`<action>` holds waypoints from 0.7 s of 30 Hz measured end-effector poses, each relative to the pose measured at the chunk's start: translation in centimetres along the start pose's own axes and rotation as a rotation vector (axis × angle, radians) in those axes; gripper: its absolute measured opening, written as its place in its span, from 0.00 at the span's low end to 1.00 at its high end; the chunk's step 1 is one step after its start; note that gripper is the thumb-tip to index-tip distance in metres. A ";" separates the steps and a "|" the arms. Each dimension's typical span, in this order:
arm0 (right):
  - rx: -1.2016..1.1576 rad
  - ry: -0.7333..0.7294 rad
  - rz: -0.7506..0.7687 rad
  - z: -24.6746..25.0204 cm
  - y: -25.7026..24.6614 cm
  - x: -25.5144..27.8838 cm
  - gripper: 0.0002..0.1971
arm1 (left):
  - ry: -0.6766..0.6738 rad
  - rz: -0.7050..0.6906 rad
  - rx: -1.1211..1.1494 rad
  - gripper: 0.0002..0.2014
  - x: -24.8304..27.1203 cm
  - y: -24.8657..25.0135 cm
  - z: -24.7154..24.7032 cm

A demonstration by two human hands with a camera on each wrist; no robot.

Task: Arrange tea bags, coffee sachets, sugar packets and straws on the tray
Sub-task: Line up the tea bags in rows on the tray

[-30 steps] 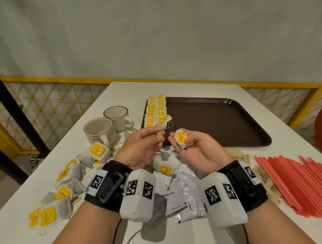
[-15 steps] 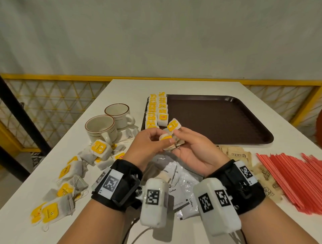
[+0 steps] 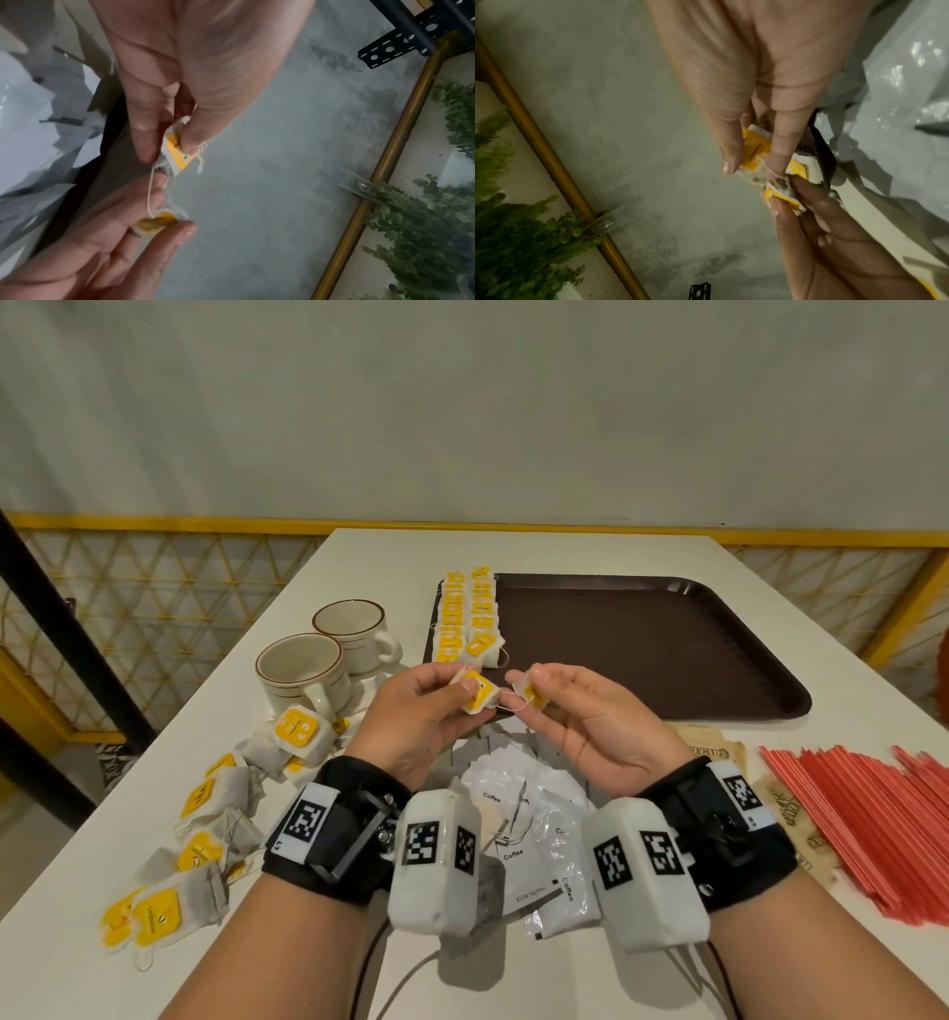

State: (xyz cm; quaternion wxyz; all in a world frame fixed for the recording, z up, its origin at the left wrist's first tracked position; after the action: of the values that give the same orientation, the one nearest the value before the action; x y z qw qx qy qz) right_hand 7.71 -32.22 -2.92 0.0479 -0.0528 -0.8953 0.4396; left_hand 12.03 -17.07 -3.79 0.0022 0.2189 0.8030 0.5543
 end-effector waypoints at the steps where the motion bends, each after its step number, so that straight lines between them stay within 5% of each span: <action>1: 0.014 0.004 0.008 0.1 -0.1 0.0 0.11 | -0.002 0.001 0.011 0.08 0.0 0.0 0.0; 21: 0.235 -0.029 0.090 0.5 -1.2 -0.2 0.11 | 0.111 -0.013 0.003 0.06 0.3 0.4 0.5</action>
State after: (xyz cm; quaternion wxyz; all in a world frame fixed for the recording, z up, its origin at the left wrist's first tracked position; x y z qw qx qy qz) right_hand 7.76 -33.37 -2.32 0.0209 -0.0804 -0.8351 0.5438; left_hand 12.03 -16.43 -3.60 -0.0392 0.1823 0.8040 0.5646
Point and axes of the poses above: each hand's wrist, its own x-axis away from the middle knuckle, its own z-axis out of the back of the hand, y = z × x, the point moved 5 cm from there along -x, towards the middle knuckle, and after that the axes turned 11 degrees about z, right-handed, at the moved point
